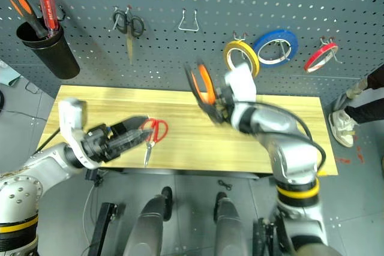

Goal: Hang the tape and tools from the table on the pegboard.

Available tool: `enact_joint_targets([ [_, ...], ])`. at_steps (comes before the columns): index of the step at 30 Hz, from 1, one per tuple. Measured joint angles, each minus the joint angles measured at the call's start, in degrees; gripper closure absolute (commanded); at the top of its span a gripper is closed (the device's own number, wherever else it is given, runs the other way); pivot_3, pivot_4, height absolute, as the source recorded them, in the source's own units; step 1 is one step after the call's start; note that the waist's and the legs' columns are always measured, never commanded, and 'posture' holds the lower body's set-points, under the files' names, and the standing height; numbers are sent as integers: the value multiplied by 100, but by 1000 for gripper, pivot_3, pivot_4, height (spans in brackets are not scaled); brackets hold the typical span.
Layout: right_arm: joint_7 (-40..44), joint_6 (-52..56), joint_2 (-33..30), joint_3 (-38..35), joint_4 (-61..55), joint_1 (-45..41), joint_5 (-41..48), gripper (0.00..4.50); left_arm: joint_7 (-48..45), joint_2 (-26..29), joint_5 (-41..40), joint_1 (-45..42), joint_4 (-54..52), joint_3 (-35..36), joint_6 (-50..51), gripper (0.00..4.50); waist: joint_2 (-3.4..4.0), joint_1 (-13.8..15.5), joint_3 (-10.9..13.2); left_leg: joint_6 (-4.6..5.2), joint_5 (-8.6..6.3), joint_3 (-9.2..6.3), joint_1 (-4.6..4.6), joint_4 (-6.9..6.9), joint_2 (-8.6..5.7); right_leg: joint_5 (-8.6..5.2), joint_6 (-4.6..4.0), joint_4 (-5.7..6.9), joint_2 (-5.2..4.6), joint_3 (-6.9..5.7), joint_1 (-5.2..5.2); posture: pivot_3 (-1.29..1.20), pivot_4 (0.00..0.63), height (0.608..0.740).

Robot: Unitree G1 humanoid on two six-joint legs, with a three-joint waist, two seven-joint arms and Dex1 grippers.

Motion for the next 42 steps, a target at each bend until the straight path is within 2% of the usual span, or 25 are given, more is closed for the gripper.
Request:
enact_joint_targets([
  [3,-453,-963,261,3,348,-835,-318,2208,696,-234,-432,-557,275,266,-257,0,-1,104,-1,0,1,-1,-2,5,-3,0,0,-21,0,-2,21,164,361,740],
  [7,-886,-2585,550,224,1892,-1499,-876,2208,1285,-672,-502,-1397,614,307,-711,0,-3,159,-2,0,5,-2,-22,11,-13,9,1,-27,-1,-1,22,177,360,740],
  [12,-1328,-4223,647,170,3766,-2073,-1307,2208,1327,-869,-180,-1685,886,89,-872,0,-4,160,-1,-10,13,-6,-38,-4,-13,32,-33,-19,0,-5,-1,199,362,740],
  [16,-1575,-5197,699,167,4735,-2202,-1498,2208,1276,-935,46,-1830,941,-67,-946,0,-4,159,-1,-11,14,-7,-38,-11,-13,32,-33,-20,1,-6,-4,210,365,740],
  [22,-1758,-5736,781,129,5256,-2211,-1511,2208,1253,-939,118,-1826,943,-99,-945,0,-4,149,-1,-16,17,-9,-36,-10,-12,33,-35,-15,2,-6,-5,213,370,740],
  [36,-1865,-5742,1011,179,5294,-2047,-1520,2208,1240,-939,118,-1778,943,-178,-935,0,-4,152,-1,-18,18,-12,-36,-9,-12,33,-36,-13,2,-6,-4,211,367,740],
  [38,-1848,-5742,1005,210,5290,-1871,-1569,1200,1235,-938,118,-1778,943,-178,-935,0,-4,152,-1,-18,19,-12,-37,-9,-12,34,-36,-13,2,-6,-4,211,367,740],
  [42,-1799,-5740,955,219,5253,-1693,-1572,24,1226,-935,119,-1776,943,-190,-928,0,-4,146,-1,-19,19,-12,-36,-8,-12,34,-37,-12,3,-5,-4,204,370,740],
])
